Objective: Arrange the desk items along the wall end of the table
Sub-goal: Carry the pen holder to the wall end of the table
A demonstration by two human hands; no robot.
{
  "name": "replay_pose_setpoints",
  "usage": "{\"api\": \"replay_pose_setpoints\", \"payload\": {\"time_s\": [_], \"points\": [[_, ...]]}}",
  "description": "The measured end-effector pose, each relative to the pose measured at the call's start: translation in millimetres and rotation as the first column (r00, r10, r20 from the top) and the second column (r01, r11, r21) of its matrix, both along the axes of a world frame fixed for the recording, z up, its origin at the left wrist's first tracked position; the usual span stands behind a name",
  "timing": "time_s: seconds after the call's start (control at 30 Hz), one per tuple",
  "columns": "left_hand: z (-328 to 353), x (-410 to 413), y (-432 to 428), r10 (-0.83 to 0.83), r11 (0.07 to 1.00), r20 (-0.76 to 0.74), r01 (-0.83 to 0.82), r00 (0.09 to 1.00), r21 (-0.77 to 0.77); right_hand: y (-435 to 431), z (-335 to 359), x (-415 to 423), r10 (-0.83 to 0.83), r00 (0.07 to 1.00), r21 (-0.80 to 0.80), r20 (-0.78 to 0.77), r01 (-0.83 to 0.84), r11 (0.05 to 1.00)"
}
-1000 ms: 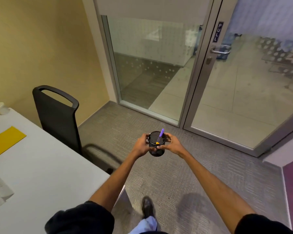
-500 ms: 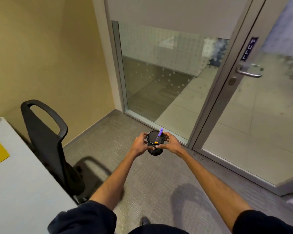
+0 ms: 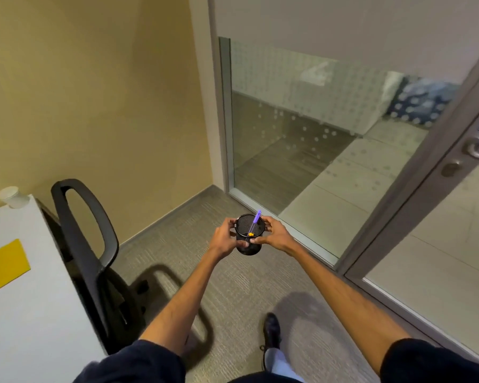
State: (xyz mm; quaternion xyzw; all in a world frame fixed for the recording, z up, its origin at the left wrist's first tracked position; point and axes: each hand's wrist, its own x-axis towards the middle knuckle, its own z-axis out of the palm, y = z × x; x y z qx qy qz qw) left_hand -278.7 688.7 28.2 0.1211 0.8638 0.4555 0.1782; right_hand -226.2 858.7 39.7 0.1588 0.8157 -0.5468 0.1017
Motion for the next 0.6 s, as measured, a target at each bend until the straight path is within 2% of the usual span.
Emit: {"api": "replay_pose_setpoints", "payload": {"time_s": [0.37,0.6], "points": [[1,-162,13,0.205,0.978,0.001,-0.205,0.979,0.032,21,-2,-199,0.211,0.977,-0.012,-0.030,-0.212,0.977],[7,-233,7,0.331,0.943,0.007,-0.331,0.944,0.030,15,-1,-296,0.320,0.947,-0.014,-0.027,-0.320,0.947]]}}
